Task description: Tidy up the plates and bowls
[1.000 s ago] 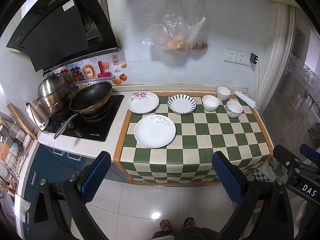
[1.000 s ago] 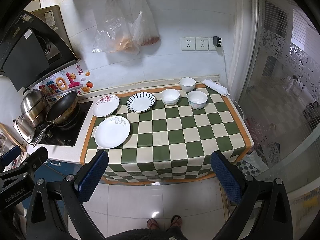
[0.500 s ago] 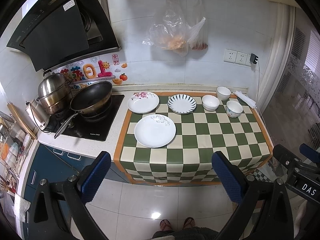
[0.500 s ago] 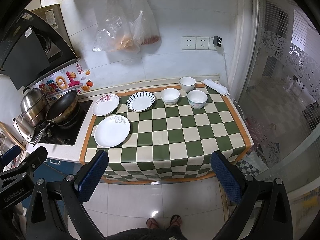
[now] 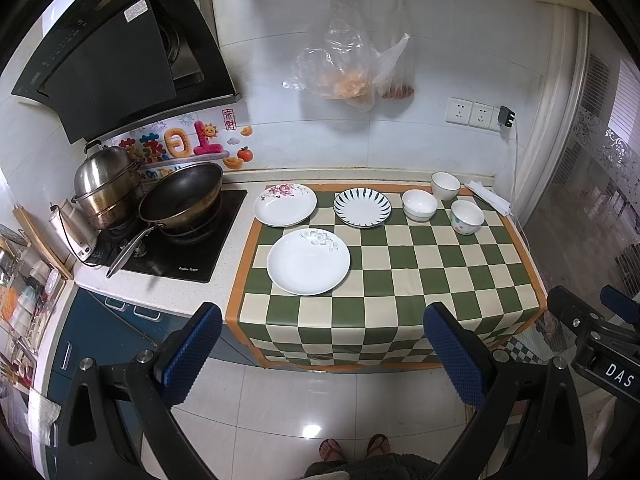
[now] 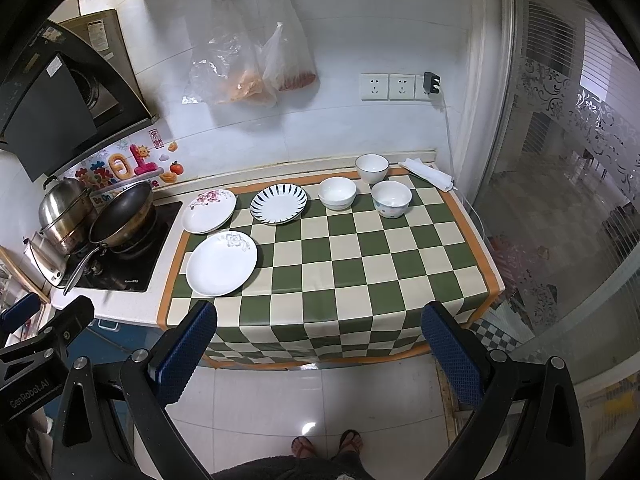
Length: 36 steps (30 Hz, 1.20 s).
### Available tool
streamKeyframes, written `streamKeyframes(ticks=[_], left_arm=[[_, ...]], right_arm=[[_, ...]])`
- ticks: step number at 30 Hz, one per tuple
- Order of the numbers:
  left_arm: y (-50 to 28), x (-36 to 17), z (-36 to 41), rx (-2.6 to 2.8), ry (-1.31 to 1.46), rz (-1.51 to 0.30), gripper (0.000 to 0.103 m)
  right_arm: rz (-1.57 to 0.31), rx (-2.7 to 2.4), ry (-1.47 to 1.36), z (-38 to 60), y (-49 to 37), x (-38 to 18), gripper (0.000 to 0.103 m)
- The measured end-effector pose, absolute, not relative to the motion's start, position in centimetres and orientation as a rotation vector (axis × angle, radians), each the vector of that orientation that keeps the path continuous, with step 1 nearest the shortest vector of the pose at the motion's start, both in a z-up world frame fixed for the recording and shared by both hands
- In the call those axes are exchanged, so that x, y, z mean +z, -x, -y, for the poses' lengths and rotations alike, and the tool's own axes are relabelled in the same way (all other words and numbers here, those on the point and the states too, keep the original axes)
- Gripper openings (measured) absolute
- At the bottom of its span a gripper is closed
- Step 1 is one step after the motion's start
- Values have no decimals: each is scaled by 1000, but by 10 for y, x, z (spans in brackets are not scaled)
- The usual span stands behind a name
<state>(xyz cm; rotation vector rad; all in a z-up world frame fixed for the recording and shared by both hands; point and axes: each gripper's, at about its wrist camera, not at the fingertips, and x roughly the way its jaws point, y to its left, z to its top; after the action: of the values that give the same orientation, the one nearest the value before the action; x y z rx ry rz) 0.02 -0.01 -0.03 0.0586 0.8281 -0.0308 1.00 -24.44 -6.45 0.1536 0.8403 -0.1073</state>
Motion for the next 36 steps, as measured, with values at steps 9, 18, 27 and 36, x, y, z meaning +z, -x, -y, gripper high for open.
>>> streamKeyframes(ticks=[9, 18, 27, 36], left_arm=[[-1, -1, 0, -28, -59, -827, 103], [-4, 2, 3, -25, -58, -827, 103], [-2, 5, -1, -24, -56, -827, 103], [-4, -5, -4, 19, -40, -827, 103]], right_arm=[[-844, -111, -158, 246, -10, -65, 103], [-844, -111, -157, 244, -10, -65, 103], [-847, -105, -159, 242, -10, -65, 103], [-861, -84, -157, 252, -21, -73, 103]])
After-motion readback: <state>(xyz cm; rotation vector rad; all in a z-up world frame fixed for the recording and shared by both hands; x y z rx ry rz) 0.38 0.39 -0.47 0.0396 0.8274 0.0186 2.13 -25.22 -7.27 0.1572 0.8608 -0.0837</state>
